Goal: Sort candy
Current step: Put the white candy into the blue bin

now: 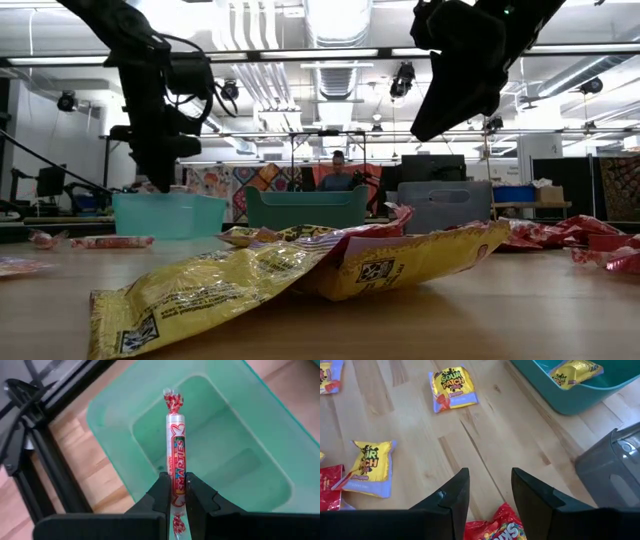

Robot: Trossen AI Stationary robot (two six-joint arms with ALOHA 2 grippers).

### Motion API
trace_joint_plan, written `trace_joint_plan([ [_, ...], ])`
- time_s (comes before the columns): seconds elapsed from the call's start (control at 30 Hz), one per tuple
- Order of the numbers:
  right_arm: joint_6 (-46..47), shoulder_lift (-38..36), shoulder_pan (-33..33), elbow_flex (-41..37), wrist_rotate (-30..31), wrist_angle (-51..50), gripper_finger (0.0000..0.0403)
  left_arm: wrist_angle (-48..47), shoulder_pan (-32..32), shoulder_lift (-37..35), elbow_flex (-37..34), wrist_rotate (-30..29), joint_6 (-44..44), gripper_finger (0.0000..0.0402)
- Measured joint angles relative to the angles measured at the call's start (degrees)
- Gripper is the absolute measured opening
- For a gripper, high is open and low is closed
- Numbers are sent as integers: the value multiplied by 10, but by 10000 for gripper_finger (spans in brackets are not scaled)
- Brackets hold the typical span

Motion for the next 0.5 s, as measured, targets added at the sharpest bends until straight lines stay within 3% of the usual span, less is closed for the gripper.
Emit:
trace_joint_plan([
  [0.5,0,0,0,0,0,12,162,-2,-1,0,0,4,-9,110],
])
